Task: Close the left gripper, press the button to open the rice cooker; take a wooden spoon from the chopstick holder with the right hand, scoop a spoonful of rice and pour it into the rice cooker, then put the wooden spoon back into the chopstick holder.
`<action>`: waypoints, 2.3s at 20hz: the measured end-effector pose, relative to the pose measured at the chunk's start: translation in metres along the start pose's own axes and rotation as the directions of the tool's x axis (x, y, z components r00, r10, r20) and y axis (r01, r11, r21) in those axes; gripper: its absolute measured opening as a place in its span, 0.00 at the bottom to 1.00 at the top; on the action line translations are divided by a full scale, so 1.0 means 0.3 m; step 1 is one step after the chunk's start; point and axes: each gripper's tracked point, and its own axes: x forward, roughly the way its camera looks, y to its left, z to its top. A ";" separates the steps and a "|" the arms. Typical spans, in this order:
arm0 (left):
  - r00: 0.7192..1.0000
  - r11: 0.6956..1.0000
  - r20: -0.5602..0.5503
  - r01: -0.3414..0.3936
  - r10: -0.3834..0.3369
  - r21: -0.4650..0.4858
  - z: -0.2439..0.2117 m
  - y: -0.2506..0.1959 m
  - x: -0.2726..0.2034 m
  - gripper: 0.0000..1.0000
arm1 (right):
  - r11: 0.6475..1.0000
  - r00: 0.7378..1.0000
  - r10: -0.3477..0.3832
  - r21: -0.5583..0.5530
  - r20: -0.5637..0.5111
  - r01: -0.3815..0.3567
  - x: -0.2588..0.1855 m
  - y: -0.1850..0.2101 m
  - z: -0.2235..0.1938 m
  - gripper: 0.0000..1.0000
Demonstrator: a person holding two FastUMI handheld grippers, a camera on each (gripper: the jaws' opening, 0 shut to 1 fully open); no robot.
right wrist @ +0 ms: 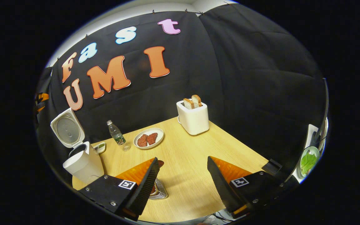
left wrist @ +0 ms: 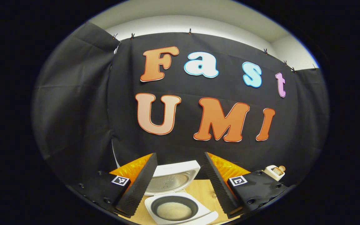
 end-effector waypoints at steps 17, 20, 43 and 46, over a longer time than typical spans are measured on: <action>0.960 0.993 -0.278 -0.074 0.045 -0.094 -0.348 0.152 0.500 1.00 | 0.994 0.994 -0.107 0.015 0.032 0.107 -0.094 -0.114 0.077 0.95; 0.960 0.996 -0.267 -0.092 0.083 -0.021 -0.361 0.173 0.466 0.99 | 0.996 0.996 -0.085 0.001 0.031 0.085 -0.097 -0.090 0.072 0.95; 0.906 0.997 -0.417 -0.057 0.072 0.048 -1.055 -0.120 -0.110 1.00 | 0.990 0.988 0.136 -0.039 -0.067 -0.138 -0.133 0.171 -0.084 0.95; 0.894 0.997 -0.441 -0.064 0.078 0.048 -1.117 -0.104 -0.097 1.00 | 0.992 0.990 0.117 -0.037 -0.074 -0.120 -0.128 0.143 -0.091 0.95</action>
